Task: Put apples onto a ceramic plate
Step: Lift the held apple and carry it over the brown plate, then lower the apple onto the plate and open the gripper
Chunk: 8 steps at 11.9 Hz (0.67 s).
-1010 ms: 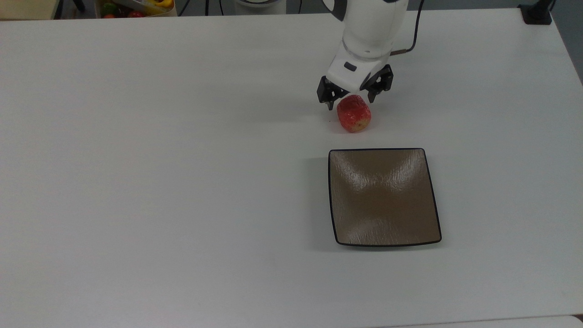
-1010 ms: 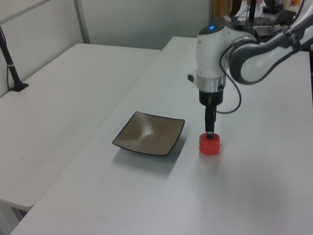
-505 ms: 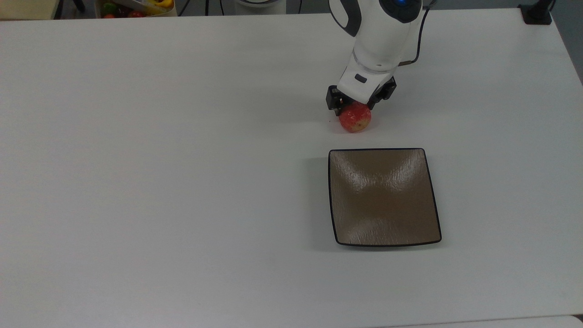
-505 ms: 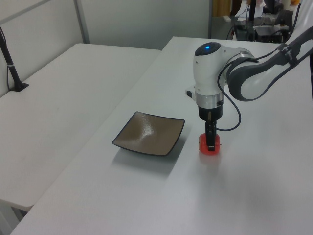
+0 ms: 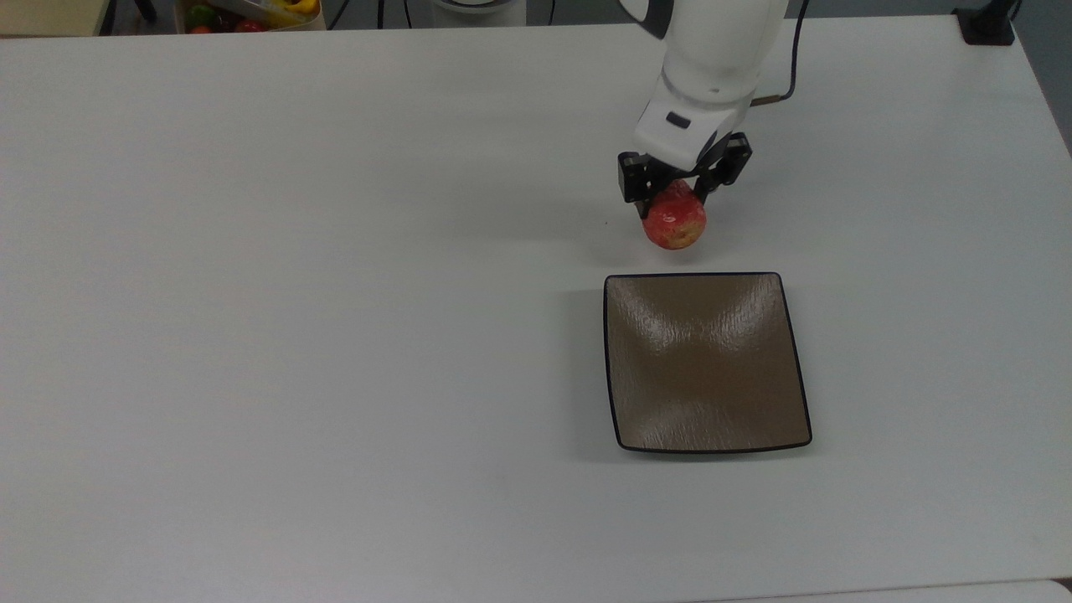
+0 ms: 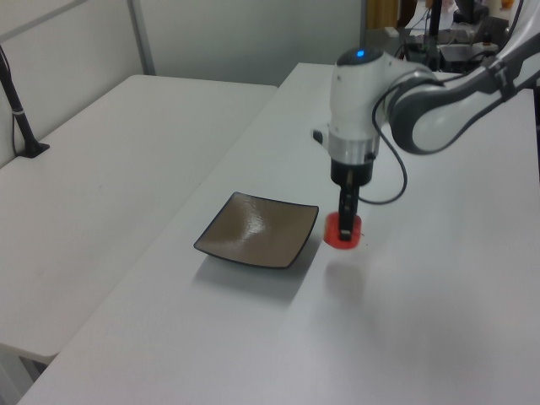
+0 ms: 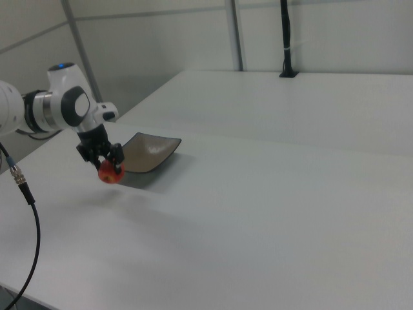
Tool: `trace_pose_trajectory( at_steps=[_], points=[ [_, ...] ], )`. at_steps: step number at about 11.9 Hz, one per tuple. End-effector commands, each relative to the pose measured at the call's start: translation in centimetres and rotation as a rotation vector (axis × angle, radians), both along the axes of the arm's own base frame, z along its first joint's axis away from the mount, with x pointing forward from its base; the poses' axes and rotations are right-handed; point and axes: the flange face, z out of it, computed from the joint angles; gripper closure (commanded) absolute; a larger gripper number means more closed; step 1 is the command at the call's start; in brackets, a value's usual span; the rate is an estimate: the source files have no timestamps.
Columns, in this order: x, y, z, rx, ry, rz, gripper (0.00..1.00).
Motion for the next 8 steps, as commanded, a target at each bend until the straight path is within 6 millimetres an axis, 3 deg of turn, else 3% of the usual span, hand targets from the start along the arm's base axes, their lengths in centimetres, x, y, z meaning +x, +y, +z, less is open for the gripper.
trace_pose_trajectory(
  at_steps=[1, 2, 4, 6, 7, 8],
  points=[
    [1.3, 0.4, 4.8, 0.045, -0.107, -0.021, 0.55],
    [2.5, 0.6, 5.8, 0.087, -0.175, -0.036, 0.55],
    [4.7, 0.8, 3.8, 0.086, -0.236, -0.066, 0.54],
    [6.7, 0.8, 1.2, 0.064, -0.291, -0.092, 0.45],
    [7.0, 1.0, 0.1, 0.053, -0.308, -0.103, 0.32],
    [7.2, 1.1, -0.8, 0.031, -0.316, -0.093, 0.12]
  ],
)
